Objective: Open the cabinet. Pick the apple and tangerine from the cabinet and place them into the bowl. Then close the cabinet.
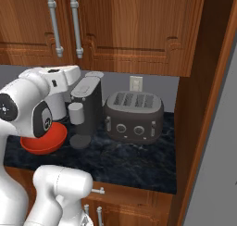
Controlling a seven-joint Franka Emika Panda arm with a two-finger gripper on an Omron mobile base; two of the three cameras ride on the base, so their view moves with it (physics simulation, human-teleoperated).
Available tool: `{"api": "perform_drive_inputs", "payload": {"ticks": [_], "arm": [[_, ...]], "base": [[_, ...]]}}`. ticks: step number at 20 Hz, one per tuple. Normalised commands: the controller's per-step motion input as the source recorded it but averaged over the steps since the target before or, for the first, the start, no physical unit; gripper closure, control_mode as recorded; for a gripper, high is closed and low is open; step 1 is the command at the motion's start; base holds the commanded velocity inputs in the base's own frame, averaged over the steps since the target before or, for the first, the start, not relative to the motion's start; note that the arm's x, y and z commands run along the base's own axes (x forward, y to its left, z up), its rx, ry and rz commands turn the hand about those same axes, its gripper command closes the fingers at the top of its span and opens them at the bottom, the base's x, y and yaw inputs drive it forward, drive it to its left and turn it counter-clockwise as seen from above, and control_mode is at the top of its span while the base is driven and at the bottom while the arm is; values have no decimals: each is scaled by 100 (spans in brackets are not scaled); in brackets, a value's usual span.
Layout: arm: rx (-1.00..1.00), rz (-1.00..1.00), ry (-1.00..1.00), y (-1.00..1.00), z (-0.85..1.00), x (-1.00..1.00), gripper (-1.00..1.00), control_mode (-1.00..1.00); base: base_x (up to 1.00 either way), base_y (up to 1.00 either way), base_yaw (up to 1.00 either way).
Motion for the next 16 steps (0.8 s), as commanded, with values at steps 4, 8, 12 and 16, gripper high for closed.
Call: {"api": "perform_drive_inputs", "payload": {"ticks": [4, 8, 12, 16], "arm": [[0, 0, -14, 0, 36, -3, -100, -100], [0, 0, -11, 0, 27, 0, -100, -100], [0, 0, -14, 0, 12, 0, -100, -100], [0, 0, -9, 0, 0, 0, -100, -100]], "base": [[0, 0, 0], [0, 0, 0], [0, 0, 0], [0, 0, 0]]}}
